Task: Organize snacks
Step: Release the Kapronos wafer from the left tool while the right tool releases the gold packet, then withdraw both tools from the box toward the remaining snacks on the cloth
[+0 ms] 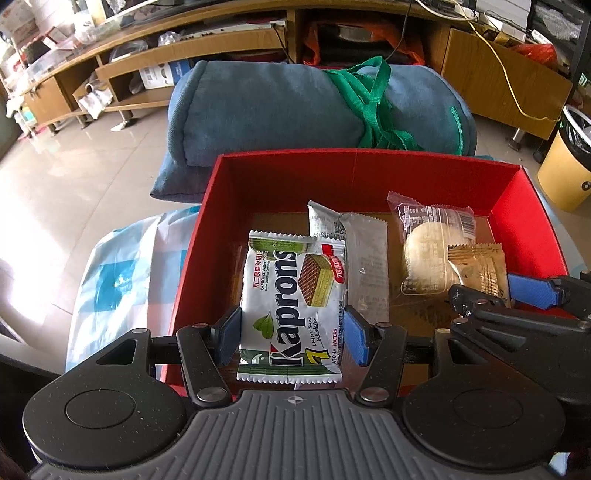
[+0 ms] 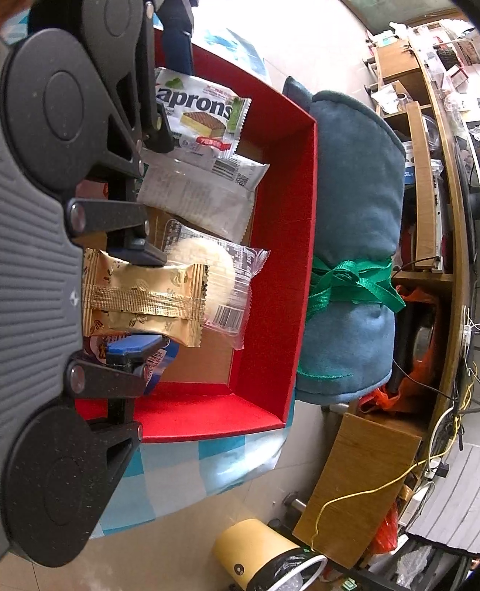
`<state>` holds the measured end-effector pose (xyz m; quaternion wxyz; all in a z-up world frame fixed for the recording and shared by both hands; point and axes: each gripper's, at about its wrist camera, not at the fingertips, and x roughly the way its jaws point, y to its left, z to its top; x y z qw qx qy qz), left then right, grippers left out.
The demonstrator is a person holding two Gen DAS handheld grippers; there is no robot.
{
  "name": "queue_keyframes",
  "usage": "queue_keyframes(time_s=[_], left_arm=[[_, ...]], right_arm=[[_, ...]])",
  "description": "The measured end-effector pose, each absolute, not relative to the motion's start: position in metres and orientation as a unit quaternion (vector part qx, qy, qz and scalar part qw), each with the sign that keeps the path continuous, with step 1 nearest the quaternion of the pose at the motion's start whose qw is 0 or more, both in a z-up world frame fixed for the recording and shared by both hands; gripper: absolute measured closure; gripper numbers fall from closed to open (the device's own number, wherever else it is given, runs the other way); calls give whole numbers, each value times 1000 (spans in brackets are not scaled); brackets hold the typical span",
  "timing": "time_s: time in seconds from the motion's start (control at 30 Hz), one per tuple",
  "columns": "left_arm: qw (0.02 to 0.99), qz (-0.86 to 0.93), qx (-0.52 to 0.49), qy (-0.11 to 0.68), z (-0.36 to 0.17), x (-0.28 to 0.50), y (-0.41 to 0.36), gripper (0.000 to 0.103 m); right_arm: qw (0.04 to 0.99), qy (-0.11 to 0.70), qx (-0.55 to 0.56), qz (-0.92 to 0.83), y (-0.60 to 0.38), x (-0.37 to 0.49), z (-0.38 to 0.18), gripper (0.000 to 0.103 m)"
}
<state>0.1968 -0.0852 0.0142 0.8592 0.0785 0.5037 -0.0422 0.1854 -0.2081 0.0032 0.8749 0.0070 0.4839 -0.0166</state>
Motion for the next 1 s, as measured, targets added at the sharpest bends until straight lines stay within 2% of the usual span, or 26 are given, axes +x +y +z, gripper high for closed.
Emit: queue_keyframes(time_s=[0.37, 0.6, 1.0], left_arm=[[858, -41, 93, 504, 12, 195, -89, 33], [863, -38, 94, 495, 17, 192, -87, 28], [869, -39, 88, 485, 26, 184, -82, 24]], right_arm=[[873, 487, -4, -23, -208, 185, 1, 66], [877, 481, -2, -25, -211, 182, 6, 61], [882, 471, 1, -22, -215, 174, 15, 54]])
